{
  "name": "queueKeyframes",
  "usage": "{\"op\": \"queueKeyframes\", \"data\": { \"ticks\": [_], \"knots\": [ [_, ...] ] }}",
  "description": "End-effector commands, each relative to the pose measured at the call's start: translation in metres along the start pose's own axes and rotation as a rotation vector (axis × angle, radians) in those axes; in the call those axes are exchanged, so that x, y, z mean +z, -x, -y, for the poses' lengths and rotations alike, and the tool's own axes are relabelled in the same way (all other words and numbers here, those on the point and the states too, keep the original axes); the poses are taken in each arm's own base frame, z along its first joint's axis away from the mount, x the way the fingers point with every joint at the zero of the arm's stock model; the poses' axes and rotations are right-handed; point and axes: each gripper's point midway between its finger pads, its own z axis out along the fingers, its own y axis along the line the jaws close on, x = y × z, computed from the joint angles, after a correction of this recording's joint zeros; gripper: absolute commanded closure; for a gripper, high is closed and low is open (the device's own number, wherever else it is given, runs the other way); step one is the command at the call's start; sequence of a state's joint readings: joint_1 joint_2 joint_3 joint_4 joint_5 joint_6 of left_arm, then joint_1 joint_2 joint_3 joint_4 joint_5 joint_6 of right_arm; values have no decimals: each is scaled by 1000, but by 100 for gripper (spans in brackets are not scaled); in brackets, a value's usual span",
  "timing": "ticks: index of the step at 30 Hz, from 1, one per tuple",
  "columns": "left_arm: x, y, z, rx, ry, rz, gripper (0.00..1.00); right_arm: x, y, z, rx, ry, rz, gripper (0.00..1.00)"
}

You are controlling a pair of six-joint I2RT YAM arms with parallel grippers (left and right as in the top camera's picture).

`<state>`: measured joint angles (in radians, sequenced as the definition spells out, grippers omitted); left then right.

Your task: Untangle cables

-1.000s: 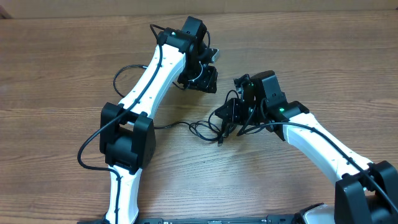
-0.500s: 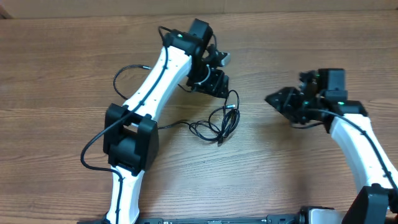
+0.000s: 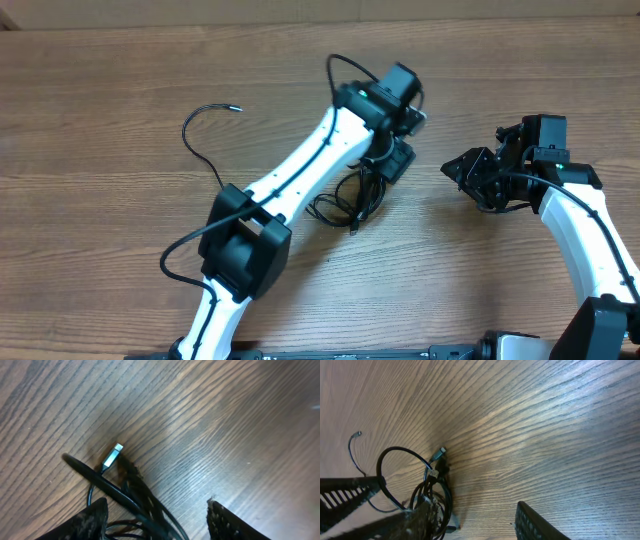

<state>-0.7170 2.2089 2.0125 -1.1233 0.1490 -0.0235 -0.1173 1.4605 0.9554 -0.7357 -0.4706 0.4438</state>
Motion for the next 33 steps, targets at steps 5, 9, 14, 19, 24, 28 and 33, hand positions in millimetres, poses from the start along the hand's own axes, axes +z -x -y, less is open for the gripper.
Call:
{"op": "queueKeyframes", "data": {
  "ticks": [5, 9, 14, 19, 24, 28, 33],
  "knots": [
    [15, -14, -10, 22, 188, -32, 39, -6, 7, -5, -20, 5, 30, 52],
    [22, -22, -14, 14, 202, -56, 42, -6, 6, -4, -17, 3, 26, 52],
    [27, -29, -16, 13, 203, -78, 60, -6, 6, -4, -17, 2, 26, 52],
    [26, -26, -19, -9, 205, -66, 90, -6, 6, -4, -17, 2, 26, 52],
    [13, -18, -28, -76, 147, -45, 96, -6, 6, -5, -18, 3, 26, 52],
    [-7, 0, -30, -159, -76, 9, 96, -6, 2, -12, -24, 45, 1, 53],
    [-40, 14, -20, -161, -478, 96, 95, -6, -10, -29, -141, 132, -48, 52]
  ]
}}
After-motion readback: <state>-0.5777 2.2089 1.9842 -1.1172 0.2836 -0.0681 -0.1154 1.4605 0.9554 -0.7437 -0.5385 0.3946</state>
